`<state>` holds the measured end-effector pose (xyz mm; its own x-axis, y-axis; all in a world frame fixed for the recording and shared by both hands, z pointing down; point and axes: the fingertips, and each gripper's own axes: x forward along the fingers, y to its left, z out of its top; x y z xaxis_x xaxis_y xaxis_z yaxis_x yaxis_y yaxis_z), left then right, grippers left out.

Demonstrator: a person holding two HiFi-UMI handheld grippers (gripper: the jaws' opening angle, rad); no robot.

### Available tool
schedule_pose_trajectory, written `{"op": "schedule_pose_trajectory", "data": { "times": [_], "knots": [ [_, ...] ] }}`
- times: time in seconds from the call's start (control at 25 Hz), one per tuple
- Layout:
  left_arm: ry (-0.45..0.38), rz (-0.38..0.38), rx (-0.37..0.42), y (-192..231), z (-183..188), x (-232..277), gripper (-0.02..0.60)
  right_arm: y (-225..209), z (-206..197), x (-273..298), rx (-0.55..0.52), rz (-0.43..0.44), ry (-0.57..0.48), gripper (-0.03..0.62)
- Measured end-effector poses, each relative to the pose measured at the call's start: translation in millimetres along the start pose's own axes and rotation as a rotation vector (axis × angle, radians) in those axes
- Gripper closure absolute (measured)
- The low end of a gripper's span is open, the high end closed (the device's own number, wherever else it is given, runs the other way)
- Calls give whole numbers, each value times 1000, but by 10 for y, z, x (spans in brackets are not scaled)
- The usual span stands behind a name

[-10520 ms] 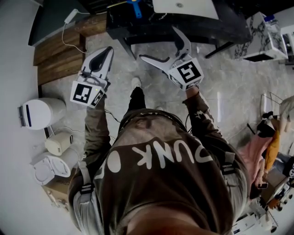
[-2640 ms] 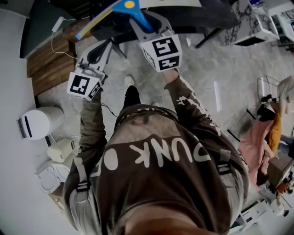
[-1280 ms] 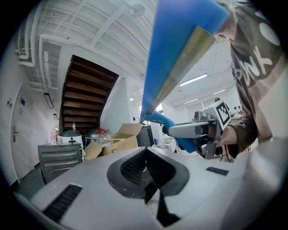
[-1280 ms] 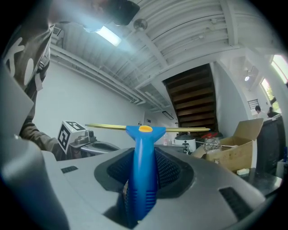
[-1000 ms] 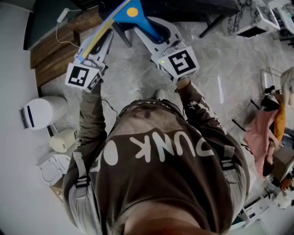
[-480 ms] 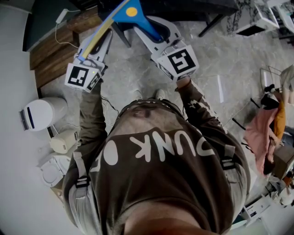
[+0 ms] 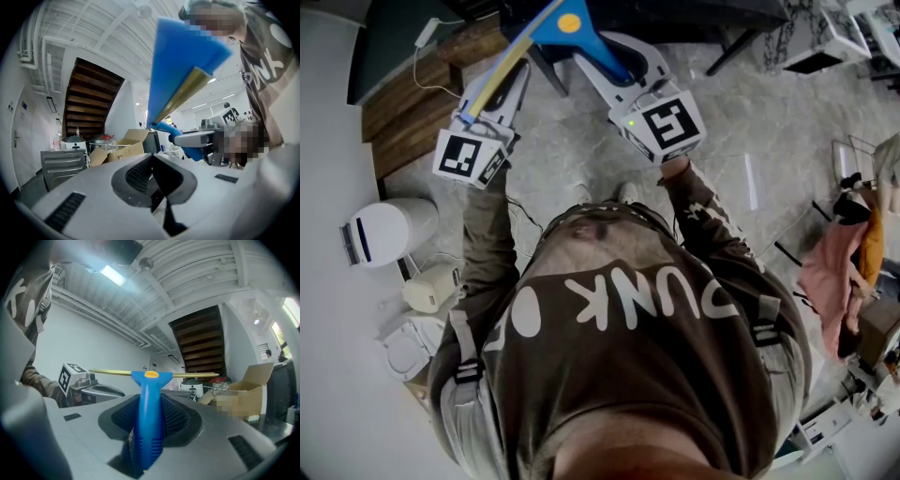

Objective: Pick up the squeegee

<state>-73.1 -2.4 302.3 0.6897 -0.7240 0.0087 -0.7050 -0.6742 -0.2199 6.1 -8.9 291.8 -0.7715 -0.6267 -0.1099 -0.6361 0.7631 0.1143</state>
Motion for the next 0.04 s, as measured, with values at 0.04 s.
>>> {"op": "schedule_pose_trajectory", "data": {
  "times": [0.04],
  "knots": [
    [1,1,0,4,-3,-6,580,3,-2,3,0,0,1,452]
  ]
}}
